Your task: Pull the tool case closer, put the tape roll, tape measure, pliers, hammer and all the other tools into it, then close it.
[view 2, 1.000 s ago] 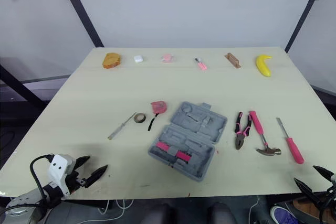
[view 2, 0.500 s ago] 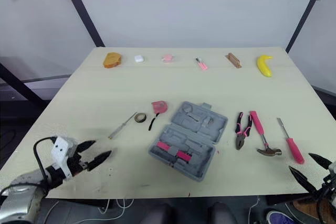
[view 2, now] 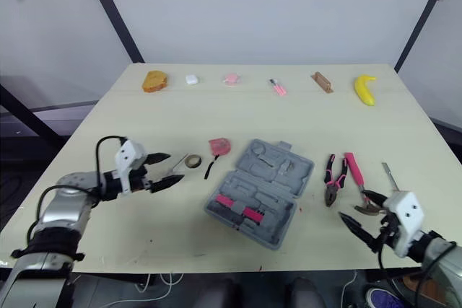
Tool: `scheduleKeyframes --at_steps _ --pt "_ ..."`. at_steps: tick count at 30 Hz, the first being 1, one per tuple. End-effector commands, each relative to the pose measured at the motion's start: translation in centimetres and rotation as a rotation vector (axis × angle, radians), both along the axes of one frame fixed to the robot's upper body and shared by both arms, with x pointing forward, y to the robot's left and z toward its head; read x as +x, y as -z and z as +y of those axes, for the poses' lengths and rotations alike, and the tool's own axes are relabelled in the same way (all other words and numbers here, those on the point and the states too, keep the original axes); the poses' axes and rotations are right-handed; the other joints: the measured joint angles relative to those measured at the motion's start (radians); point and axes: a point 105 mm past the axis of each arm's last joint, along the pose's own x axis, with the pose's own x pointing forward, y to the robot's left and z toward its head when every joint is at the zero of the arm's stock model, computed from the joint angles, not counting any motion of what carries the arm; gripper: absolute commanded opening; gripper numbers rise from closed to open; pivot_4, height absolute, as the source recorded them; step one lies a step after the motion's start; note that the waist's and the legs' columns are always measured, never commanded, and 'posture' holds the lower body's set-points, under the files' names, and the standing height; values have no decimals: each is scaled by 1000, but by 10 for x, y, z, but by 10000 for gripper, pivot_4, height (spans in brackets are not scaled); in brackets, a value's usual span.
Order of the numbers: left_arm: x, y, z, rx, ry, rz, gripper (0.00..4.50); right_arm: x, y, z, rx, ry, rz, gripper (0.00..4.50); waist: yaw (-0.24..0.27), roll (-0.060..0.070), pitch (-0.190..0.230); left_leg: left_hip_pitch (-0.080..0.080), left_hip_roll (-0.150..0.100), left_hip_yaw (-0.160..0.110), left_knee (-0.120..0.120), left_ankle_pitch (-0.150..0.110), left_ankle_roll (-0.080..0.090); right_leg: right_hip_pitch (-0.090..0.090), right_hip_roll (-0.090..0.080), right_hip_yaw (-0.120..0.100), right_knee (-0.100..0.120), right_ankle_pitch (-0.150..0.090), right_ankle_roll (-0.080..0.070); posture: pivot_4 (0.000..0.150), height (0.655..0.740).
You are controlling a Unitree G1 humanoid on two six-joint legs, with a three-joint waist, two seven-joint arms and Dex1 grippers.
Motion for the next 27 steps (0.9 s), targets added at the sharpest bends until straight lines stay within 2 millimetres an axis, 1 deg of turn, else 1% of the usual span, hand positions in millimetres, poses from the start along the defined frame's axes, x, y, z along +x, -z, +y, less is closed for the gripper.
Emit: scheduleKeyframes --at_steps 1,3,4,6,7,9,10,12,13,14,15,17,18,23,27 --pt "16 -5 -19 35 87 -29 44418 9 -3 16 -32 -47 0 45000 -2 -1 0 0 -1 0 0 0 0 0 0 0 0 0 0 1500 7400" --pt "24 -5 -32 55 137 -37 39111 13 0 25 -54 -75 16 45000 -4 -1 1 0 -2 0 1 0 0 0 1 0 1 0 0 1500 7400" --pt "26 -5 -37 62 157 -34 37267 14 1 29 -52 -87 25 45000 -4 -1 1 0 -2 0 1 0 0 0 1 0 1 0 0 1500 7400" --pt "30 -4 -42 70 179 -26 29053 16 2 35 -45 -100 36 45000 -8 -2 1 0 -2 0 1 0 0 -1 1 0 2 0 0 1500 7400" --pt "31 -4 -44 73 185 -25 23709 17 3 37 -45 -104 41 45000 -9 -2 1 0 -2 0 1 0 0 -1 1 0 2 0 0 1500 7400" --pt "35 -1 -49 96 196 -10 16507 21 5 43 -46 -107 45 39533 -8 -2 1 0 -1 0 1 0 0 -1 1 0 1 0 0 1500 7400" --pt "36 0 -51 103 200 -4 12193 22 6 45 -45 -106 45 37026 -8 -2 1 -1 -2 0 1 0 0 -1 2 0 1 0 0 1500 7400" --pt "39 0 -64 92 241 27 3545 22 15 50 -63 -114 65 28632 -6 -3 2 -1 -2 -1 2 0 0 -1 2 0 1 0 0 1500 7400" --pt "39 0 -72 83 271 41 0 24 21 51 -89 -113 74 23091 -3 -3 2 -2 -2 -1 3 0 0 -1 2 -1 2 0 0 1500 7400" --pt "39 1 -78 82 288 49 0 26 25 53 -104 -112 79 18492 -1 -4 2 -2 -2 -1 3 0 0 -1 1 -2 2 0 0 1500 7400" --pt "39 3 -82 87 296 49 0 28 27 54 -111 -109 81 12968 -1 -4 2 -3 -3 -1 5 0 0 -1 1 -3 2 0 0 1500 7400" --pt "42 6 -84 92 274 55 0 30 29 58 -110 -108 88 5427 -3 -4 3 -4 -3 -1 8 0 0 -1 1 -4 2 0 0 1500 7400" --pt "43 7 -84 99 263 60 0 31 30 59 -115 -107 91 321 -5 -4 3 -5 -3 -2 8 0 0 -1 1 -3 2 0 0 1500 7400" --pt "46 15 -81 127 210 79 0 38 33 62 -148 -96 86 82 -11 -5 3 -4 -2 -4 8 0 0 -1 2 -3 3 0 0 1500 7400" --pt "48 21 -83 141 180 91 0 45 33 70 -145 -109 87 82 -7 -5 3 -4 -2 -4 9 0 0 -1 2 -3 4 0 0 1500 7400"
